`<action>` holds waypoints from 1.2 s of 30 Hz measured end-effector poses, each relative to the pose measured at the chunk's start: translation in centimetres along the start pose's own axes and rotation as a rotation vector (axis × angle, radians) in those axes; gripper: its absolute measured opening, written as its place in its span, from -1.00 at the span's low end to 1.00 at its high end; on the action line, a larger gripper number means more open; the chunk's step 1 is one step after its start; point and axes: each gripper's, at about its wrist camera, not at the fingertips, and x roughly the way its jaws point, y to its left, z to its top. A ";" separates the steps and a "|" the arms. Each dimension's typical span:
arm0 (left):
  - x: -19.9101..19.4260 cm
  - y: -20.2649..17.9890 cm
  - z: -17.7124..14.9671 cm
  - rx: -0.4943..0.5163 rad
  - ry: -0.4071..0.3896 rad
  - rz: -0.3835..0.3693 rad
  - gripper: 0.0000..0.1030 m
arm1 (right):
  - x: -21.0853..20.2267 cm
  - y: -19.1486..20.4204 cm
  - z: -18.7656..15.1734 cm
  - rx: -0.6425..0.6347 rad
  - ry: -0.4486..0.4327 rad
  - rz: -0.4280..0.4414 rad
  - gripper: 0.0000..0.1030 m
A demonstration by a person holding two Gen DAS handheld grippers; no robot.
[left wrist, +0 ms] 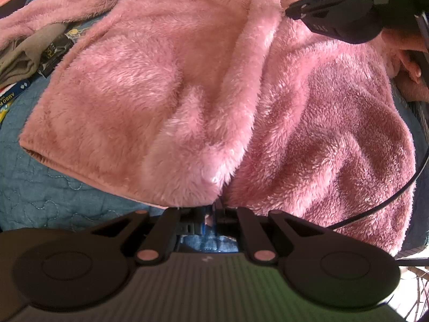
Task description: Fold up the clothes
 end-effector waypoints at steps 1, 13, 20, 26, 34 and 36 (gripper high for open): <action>-0.1 0.0 0.0 0.002 0.000 0.002 -0.90 | 0.1 -0.1 0.1 0.004 0.002 -0.007 -0.93; -0.9 0.2 0.3 0.015 0.001 0.014 -0.90 | 0.4 -2.0 0.3 0.011 -0.015 -0.010 -0.99; -1.5 0.4 0.6 0.017 0.002 0.019 -0.90 | 0.2 -3.9 -0.3 0.063 -0.026 0.032 -1.00; -2.1 0.7 0.8 0.011 0.000 0.016 -0.90 | 0.2 -3.4 -1.1 0.038 -0.028 0.094 -0.86; -2.8 1.0 1.1 0.016 -0.001 0.020 -0.91 | 1.5 -3.5 -1.3 0.094 -0.029 0.146 -0.57; -3.0 1.1 1.2 0.018 -0.002 0.020 -0.91 | 2.4 -3.8 -1.2 0.117 -0.017 0.173 -0.55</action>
